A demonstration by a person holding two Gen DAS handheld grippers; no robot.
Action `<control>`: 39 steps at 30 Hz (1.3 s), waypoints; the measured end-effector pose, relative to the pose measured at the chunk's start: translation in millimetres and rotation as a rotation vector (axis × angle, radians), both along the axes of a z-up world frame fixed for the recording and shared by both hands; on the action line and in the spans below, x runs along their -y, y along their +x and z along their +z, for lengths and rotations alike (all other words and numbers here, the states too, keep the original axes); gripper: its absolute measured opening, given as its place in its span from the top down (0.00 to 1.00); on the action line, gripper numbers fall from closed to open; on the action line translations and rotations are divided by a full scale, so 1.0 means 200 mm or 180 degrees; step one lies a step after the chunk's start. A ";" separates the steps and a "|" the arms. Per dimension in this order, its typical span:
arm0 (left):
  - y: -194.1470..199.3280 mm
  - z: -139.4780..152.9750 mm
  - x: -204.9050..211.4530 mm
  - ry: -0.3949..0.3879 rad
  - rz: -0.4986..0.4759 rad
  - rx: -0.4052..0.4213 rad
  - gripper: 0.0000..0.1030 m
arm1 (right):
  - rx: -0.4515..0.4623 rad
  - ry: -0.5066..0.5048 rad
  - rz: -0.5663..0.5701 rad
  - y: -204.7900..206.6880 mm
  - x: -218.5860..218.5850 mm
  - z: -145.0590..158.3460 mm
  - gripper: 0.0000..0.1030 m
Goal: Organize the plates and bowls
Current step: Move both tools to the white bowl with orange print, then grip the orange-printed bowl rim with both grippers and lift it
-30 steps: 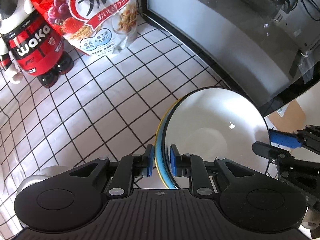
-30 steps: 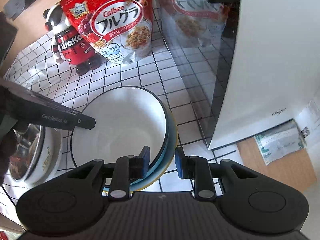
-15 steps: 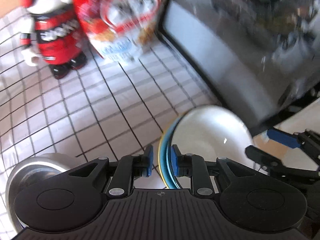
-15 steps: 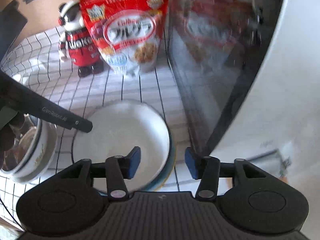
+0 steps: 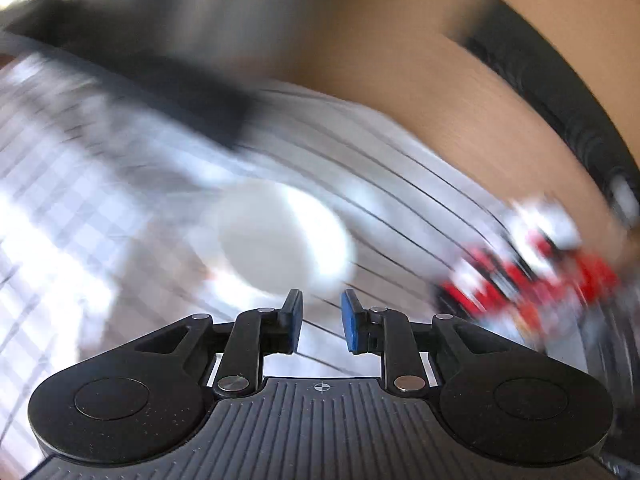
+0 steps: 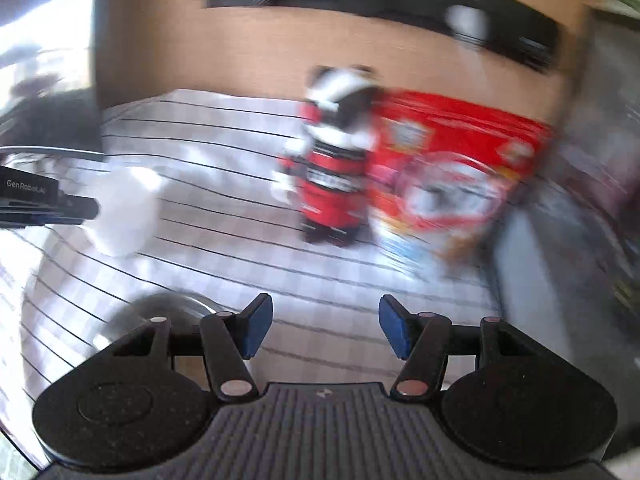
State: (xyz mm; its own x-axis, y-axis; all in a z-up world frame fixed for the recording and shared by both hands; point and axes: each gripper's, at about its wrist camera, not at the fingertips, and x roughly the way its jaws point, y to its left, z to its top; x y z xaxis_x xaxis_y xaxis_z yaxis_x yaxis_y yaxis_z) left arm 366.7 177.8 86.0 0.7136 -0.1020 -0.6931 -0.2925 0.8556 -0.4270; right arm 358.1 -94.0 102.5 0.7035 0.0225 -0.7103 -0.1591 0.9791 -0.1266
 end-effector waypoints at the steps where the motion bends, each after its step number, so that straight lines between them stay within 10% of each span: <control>1: 0.01 -0.02 -0.10 -0.0070 0.0170 -0.0056 0.78 | -0.0071 0.0058 0.0075 0.08 -0.08 0.00 0.42; 21: 0.60 -0.53 -0.46 -0.0222 -0.0384 -0.0534 0.77 | -0.1307 0.0706 -0.0225 1.02 -0.82 -0.54 0.39; 27: 0.61 -0.66 -0.46 -0.0355 -0.0532 -0.0735 0.78 | -0.1672 0.0831 -0.0390 1.08 -0.86 -0.75 0.68; 29: 0.58 -0.63 -0.45 -0.0334 -0.0565 -0.0703 0.81 | -0.1690 0.0886 -0.0260 1.05 -0.87 -0.73 0.84; 39: 0.30 -0.11 -0.28 -0.0315 -0.0780 -0.0248 0.81 | -0.0949 0.0808 0.0109 0.63 -0.75 -0.16 0.85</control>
State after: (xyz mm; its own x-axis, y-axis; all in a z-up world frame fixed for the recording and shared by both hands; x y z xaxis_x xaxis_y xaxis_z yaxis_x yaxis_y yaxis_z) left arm 425.9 233.6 64.1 0.6042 -0.3349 -0.7231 -0.1172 0.8602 -0.4963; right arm 484.2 56.7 70.9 0.4628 0.2435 -0.8524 -0.1854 0.9669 0.1756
